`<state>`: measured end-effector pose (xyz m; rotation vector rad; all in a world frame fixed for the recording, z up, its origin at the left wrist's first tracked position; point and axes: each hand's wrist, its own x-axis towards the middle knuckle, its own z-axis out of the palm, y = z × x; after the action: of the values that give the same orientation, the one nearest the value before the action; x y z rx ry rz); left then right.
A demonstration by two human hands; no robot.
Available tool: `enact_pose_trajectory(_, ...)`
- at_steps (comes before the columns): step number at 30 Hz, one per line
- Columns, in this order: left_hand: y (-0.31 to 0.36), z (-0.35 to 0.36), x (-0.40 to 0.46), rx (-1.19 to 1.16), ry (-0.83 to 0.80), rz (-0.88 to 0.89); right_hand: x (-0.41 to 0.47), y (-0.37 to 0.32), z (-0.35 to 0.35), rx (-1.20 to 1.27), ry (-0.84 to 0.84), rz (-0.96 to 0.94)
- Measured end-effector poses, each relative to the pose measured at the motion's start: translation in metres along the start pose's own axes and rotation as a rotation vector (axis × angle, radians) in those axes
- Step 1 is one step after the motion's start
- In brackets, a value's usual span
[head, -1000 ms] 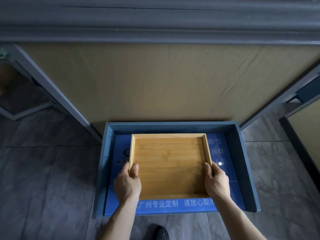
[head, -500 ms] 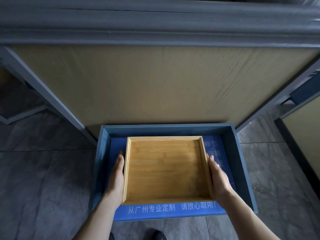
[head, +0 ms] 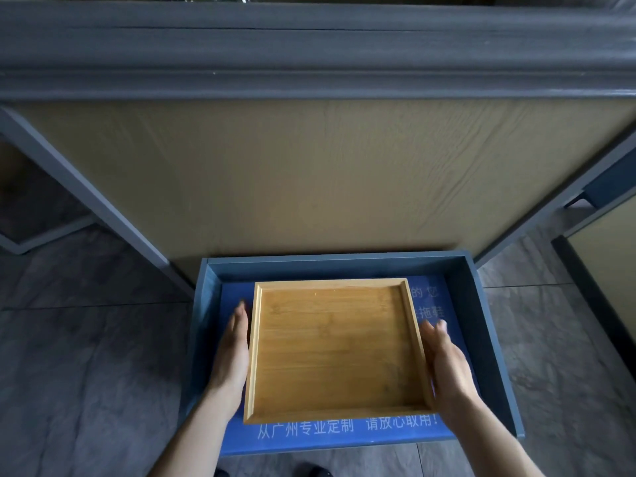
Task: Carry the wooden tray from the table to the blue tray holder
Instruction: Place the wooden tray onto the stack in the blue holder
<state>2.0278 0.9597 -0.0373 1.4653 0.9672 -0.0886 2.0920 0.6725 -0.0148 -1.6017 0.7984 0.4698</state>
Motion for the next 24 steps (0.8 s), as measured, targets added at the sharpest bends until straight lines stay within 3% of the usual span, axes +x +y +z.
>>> enact_pose_trajectory(2, 0.019, -0.003, 0.014, 0.251, 0.147, 0.314, -0.012, 0.018, -0.005, -0.031, 0.258, -0.022)
enact_pose_trajectory(4, 0.04, 0.001, 0.03, 0.53, 0.156, 0.573, -0.031, 0.042, -0.01, 0.06, 0.452, 0.081)
enact_pose_trajectory(5, 0.049, 0.007, 0.036, 0.672, 0.093, 0.659, -0.04, 0.051, -0.009, 0.14, 0.451, 0.168)
enact_pose_trajectory(7, 0.062, 0.026, 0.043, 0.916, -0.057, 0.731, -0.06, 0.063, -0.004, 0.294, 0.267, 0.341)
enact_pose_trajectory(10, 0.074, 0.052, 0.052, 1.125, -0.212, 0.715, -0.082, 0.064, 0.02, 0.393, -0.008, 0.515)
enact_pose_trajectory(14, 0.083, 0.072, 0.061, 1.314, -0.338, 0.547, -0.093, 0.047, 0.045, 0.52, -0.199, 0.539)
enact_pose_trajectory(18, 0.084, 0.075, 0.068, 1.374, -0.339, 0.477, -0.085, 0.036, 0.052, 0.59, -0.254, 0.626)
enact_pose_trajectory(24, 0.08, 0.078, 0.073, 1.356, -0.318, 0.515, -0.082, 0.03, 0.057, 0.755, -0.221, 0.663)
